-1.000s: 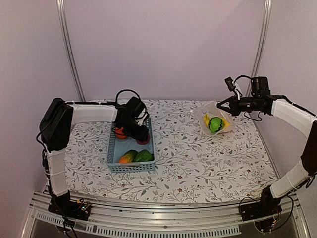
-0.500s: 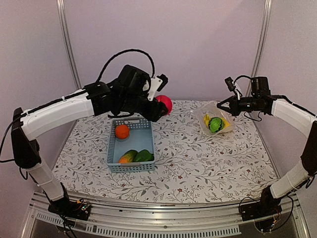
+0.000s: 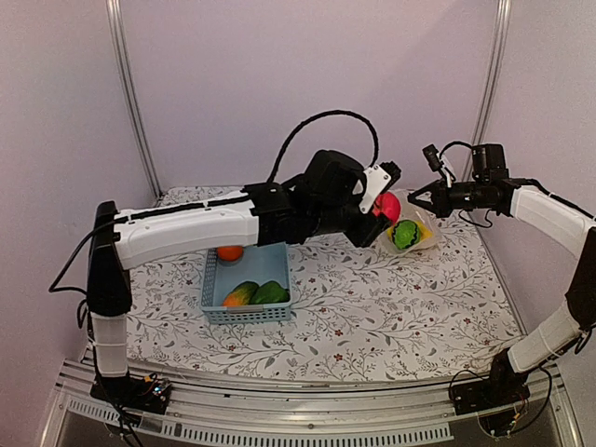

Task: Place the food in the zip-top bag and seal the zipper
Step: Place the fake fruit in the zipper food storage bag.

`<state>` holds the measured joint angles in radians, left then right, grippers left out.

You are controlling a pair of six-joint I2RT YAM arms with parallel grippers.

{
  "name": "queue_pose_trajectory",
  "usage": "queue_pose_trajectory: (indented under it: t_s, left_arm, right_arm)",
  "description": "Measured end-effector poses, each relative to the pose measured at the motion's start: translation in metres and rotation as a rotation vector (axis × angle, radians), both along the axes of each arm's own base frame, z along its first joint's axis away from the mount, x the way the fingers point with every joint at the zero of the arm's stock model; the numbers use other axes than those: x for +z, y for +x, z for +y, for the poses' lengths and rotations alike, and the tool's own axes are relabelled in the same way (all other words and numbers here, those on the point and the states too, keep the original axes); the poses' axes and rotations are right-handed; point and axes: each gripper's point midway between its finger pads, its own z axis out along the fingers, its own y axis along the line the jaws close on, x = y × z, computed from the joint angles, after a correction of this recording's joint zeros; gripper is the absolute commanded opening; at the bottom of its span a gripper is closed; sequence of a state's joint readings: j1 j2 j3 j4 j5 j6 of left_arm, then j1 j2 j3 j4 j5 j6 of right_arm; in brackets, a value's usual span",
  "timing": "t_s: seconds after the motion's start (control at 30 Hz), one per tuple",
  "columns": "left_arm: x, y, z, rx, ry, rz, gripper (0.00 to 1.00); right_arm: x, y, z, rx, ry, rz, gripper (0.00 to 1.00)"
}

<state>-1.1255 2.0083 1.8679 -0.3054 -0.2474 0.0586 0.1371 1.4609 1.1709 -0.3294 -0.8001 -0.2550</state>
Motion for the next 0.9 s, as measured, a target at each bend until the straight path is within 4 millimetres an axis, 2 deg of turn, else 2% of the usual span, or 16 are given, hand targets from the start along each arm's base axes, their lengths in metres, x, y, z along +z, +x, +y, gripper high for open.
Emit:
queue_pose_trajectory:
  t_s: [0.17, 0.33, 0.4, 0.47, 0.6, 0.73, 0.9]
  left_arm:
    - [-0.003, 0.015, -0.025, 0.034, -0.01, -0.053, 0.6]
    - [-0.018, 0.028, -0.034, 0.073, 0.012, -0.073, 0.64]
    - [-0.026, 0.032, -0.036, 0.086, 0.03, -0.08, 0.72]
    - [-0.032, 0.036, -0.037, 0.104, 0.043, -0.088, 0.87]
    - [-0.037, 0.054, -0.038, 0.199, 0.054, -0.127, 0.99]
    - [-0.034, 0.075, -0.036, 0.331, 0.039, -0.169, 1.0]
    - [-0.035, 0.08, -0.029, 0.391, 0.04, -0.176, 0.99]
  right_arm:
    - [0.001, -0.001, 0.0, 0.002, 0.002, -0.001, 0.0]
    - [0.004, -0.002, 0.001, 0.004, 0.008, -0.003, 0.0]
    - [0.005, -0.003, 0.001, 0.004, 0.01, -0.004, 0.0]
    - [0.006, -0.003, 0.001, 0.005, 0.012, -0.006, 0.0]
    - [0.008, -0.004, 0.001, 0.007, 0.019, -0.002, 0.0]
    - [0.008, -0.005, 0.002, 0.007, 0.028, 0.007, 0.0]
    - [0.008, -0.005, 0.002, 0.005, 0.029, 0.01, 0.0]
